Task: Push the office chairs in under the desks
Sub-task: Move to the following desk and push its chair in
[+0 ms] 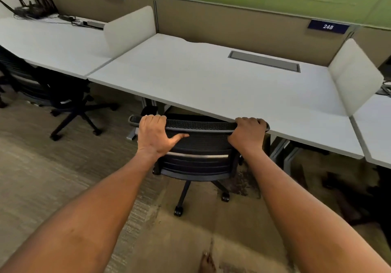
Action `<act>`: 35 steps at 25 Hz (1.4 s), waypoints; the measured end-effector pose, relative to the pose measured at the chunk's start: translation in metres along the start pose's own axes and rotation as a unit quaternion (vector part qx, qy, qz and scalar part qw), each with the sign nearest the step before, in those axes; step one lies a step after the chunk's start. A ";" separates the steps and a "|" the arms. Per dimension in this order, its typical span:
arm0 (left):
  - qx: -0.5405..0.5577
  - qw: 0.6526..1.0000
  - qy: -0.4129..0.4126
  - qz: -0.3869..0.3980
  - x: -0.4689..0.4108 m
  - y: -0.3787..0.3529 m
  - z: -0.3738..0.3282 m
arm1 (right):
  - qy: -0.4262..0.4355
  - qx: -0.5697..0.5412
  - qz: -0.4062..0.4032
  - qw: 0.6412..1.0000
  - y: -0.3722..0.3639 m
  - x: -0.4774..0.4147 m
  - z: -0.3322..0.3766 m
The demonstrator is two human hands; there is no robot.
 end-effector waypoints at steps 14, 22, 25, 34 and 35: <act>0.014 0.994 -0.099 -0.037 0.050 0.038 0.069 | -0.068 0.017 -0.088 0.994 0.033 0.107 0.061; 0.021 0.994 -0.105 0.012 0.023 0.027 0.092 | -0.096 0.028 -0.072 0.992 0.027 0.088 0.081; 0.039 0.993 -0.106 0.025 0.006 0.020 0.096 | -0.103 0.031 -0.066 0.992 0.023 0.073 0.083; 0.052 0.994 -0.090 0.038 -0.052 -0.018 0.100 | -0.114 0.031 -0.038 0.992 0.002 0.009 0.080; 0.051 0.994 -0.088 0.039 -0.059 -0.023 0.100 | -0.112 0.033 -0.037 0.992 0.000 0.002 0.079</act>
Point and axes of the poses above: each hand's wrist, its own x-axis away from the middle knuckle, its own y-axis out of the back of the hand, z = x × y, the point moved 4 cm from there along -x, towards the middle knuckle, and after that the axes turned 10 degrees about -y, right-handed, at the moved point
